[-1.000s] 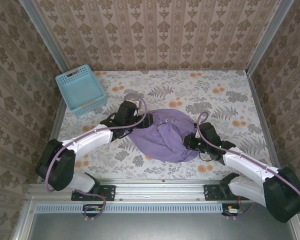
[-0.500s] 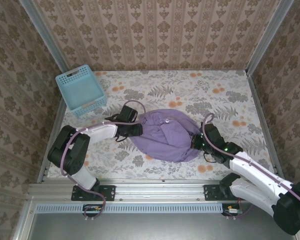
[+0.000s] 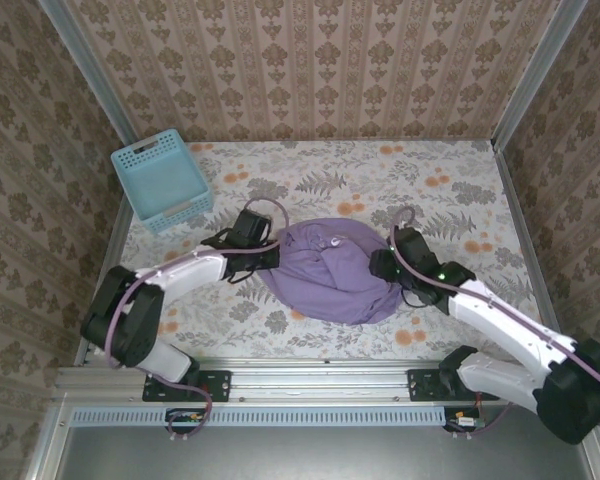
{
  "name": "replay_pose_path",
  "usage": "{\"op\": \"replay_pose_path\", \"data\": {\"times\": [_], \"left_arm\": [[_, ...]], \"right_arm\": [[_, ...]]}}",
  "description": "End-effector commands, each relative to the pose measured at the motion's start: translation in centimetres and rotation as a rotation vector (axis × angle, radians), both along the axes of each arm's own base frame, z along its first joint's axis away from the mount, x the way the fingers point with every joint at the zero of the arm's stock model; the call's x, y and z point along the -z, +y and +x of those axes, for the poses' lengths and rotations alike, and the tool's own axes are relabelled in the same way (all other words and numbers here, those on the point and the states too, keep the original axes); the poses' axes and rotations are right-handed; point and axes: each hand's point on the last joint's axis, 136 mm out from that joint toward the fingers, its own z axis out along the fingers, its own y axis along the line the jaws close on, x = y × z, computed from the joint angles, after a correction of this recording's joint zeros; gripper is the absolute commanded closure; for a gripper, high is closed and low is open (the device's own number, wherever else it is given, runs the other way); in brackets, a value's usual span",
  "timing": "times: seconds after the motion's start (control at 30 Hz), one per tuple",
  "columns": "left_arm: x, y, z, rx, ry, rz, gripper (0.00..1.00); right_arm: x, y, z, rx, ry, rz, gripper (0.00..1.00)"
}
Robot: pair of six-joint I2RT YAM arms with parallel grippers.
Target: Fold the inside-out t-shirt
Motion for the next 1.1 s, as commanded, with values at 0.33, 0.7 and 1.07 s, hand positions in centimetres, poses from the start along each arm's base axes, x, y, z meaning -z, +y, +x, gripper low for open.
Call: {"op": "replay_pose_path", "data": {"times": [0.33,0.7,1.07], "left_arm": [[-5.3,0.8,-1.1,0.032,-0.167,-0.035,0.98],[-4.5,2.6,-1.1,-0.009,-0.143,0.012,0.98],[-4.6,3.8,-1.2,-0.045,-0.129,0.03,1.0]], "right_arm": [[3.4,5.1,3.8,-0.173,0.111,-0.076,0.81],[1.9,3.1,3.3,-0.177,0.042,-0.3,1.0],[-1.5,-0.1,2.8,-0.035,-0.091,-0.787,1.0]]}}
